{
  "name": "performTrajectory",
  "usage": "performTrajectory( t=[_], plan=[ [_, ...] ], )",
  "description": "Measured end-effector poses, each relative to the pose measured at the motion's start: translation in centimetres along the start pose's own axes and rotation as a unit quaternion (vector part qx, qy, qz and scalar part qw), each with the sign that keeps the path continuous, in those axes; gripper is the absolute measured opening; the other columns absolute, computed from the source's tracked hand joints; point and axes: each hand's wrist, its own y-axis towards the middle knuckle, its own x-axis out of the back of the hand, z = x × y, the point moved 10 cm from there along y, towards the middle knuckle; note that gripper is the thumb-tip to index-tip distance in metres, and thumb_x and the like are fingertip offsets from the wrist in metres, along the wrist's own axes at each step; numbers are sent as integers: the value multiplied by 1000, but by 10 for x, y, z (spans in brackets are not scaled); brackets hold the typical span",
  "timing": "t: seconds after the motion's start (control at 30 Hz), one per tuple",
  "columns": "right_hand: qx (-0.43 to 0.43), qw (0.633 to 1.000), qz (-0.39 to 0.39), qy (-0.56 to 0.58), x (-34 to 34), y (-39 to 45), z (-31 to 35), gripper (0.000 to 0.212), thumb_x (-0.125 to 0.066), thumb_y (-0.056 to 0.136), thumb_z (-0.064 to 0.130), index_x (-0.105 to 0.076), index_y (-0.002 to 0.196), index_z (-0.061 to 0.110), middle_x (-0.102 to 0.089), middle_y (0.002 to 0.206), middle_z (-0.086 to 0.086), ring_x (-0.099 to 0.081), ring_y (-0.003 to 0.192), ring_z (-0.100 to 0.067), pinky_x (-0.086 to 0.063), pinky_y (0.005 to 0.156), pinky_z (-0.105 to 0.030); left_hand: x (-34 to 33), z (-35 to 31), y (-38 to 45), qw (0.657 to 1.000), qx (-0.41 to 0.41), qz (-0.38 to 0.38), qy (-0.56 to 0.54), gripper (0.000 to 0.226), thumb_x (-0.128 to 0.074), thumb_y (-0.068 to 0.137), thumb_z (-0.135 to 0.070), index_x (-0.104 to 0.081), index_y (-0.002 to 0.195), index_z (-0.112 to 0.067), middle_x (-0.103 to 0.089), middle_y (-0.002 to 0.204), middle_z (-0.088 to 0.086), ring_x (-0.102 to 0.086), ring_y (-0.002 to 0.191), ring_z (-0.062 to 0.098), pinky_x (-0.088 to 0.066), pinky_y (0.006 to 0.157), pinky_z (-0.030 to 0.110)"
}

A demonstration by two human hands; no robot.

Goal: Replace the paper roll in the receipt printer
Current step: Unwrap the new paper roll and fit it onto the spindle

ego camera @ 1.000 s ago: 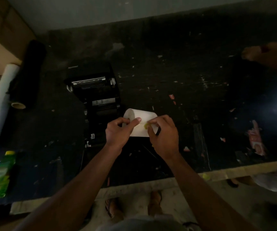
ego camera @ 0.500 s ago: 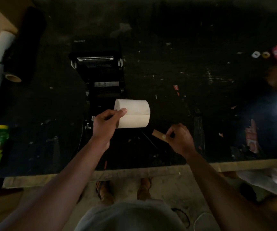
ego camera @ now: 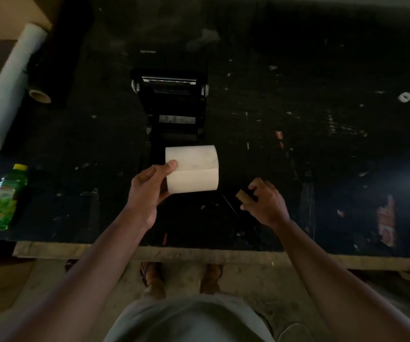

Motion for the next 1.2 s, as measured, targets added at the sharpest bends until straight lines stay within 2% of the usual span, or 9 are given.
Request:
performTrajectory(
  t=[0.1,0.23,0.4,0.53,0.63,0.73,0.83,1.0,1.2],
  plan=[
    [116,992,-12,-44,3,9,44,42,-71,88,30,-54,126,35,-57,129,5,-57,119,-17,-51,97,-39,12,5,-5,999,26,-11,-27,54,-86,61,-53,-76,108,-26,-70,130,6,-67,120,25,-58,89,39],
    [207,953,139,-173,-35,18,91,52,-64,91,16,-57,140,33,-53,145,1,-45,138,-23,-35,113,-50,26,13,-11,995,60,-5,-81,55,-82,72,-47,-69,121,-26,-68,131,9,-66,122,30,-58,91,42],
    [190,948,174,-184,-41,36,105,30,-60,94,7,-73,114,24,-66,127,0,-61,122,-20,-46,107,-39,40,24,-18,979,96,27,-176,59,-80,79,-47,-62,132,-31,-64,138,11,-65,125,36,-60,91,44],
    [150,977,102,-112,4,44,99,19,-65,95,16,-69,110,26,-68,114,2,-66,105,-16,-55,88,-34,49,25,-20,967,97,25,-233,57,-73,83,-49,-61,135,-30,-73,131,14,-74,114,34,-63,82,41],
    [131,991,-36,10,64,32,92,20,-72,93,15,-71,109,27,-72,103,6,-67,92,-4,-50,81,-23,52,23,-18,965,90,21,-247,57,-73,80,-51,-62,133,-30,-80,117,9,-76,108,32,-64,78,40],
    [77,964,-147,210,112,1,78,29,-76,90,16,-68,97,43,-73,91,21,-69,86,13,-49,75,-11,52,22,-16,966,88,20,-242,61,-72,79,-53,-61,134,-30,-80,118,9,-76,109,33,-64,77,40],
    [80,915,-179,353,128,-31,83,32,-75,91,19,-71,95,50,-72,105,30,-69,98,11,-55,69,-9,50,24,-17,967,97,14,-237,75,-79,71,-54,-57,137,-29,-69,132,13,-69,119,37,-64,76,41],
    [93,895,-198,388,124,-49,96,23,-75,91,17,-72,101,38,-74,106,22,-74,99,-1,-60,80,-23,40,25,-17,968,103,28,-225,80,-82,65,-52,-54,136,-29,-63,137,14,-63,125,39,-64,73,40],
    [98,901,-227,356,122,-60,102,28,-75,91,14,-70,97,41,-73,102,27,-73,93,4,-57,77,-11,31,24,-17,974,95,37,-202,55,-73,78,-49,-58,128,-32,-65,135,13,-66,122,36,-63,81,42]
  ],
)
